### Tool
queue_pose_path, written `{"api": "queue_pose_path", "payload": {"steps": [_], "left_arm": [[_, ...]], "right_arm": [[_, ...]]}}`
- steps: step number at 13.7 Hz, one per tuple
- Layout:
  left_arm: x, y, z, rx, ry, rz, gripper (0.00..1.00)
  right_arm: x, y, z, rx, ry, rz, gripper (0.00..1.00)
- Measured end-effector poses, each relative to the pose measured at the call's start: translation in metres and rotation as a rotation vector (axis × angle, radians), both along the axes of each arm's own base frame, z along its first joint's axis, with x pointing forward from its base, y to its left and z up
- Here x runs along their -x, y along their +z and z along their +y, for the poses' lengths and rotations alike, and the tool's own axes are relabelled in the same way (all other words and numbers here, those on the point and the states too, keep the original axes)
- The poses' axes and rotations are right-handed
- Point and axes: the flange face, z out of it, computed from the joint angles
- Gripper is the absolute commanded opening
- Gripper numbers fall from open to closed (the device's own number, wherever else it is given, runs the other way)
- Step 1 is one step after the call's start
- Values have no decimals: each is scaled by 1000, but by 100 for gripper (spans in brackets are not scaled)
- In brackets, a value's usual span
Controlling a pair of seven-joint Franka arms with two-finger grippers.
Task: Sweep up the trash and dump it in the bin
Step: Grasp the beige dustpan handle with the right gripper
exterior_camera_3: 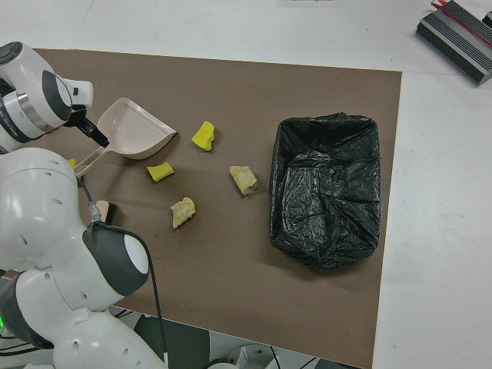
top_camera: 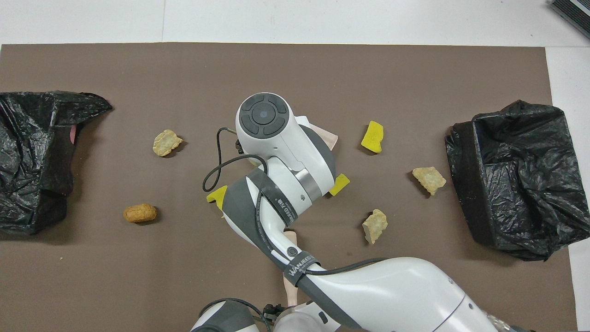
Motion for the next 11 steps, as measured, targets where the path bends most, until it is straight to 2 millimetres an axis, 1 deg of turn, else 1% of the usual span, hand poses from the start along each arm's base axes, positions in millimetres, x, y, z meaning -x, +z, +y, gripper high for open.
{"api": "queue_pose_path", "payload": {"steps": [1, 2, 3, 6, 8, 9, 10, 11], "left_arm": [[-1, 1, 0, 2, 2, -1, 3], [-2, 2, 0, 4, 6, -2, 0], [-3, 2, 0, 4, 16, -2, 0], [-5, 4, 2, 0, 30, 1, 0], [-8, 9, 11, -40, 42, 25, 0], [-10, 12, 18, -68, 51, 43, 0], [-12, 17, 26, -91, 62, 58, 0], [-17, 22, 34, -111, 78, 72, 0]], "right_arm": [[0, 1, 0, -7, -4, 7, 100], [1, 0, -2, -8, -7, 14, 100], [3, -4, -3, -14, -12, 30, 100], [18, -21, -9, -32, 26, 79, 100], [28, -29, -14, -25, 48, 95, 100], [32, -33, -15, -21, 55, 101, 96], [35, -39, -15, -19, 58, 103, 87], [39, -46, -13, -19, 62, 105, 70]]}}
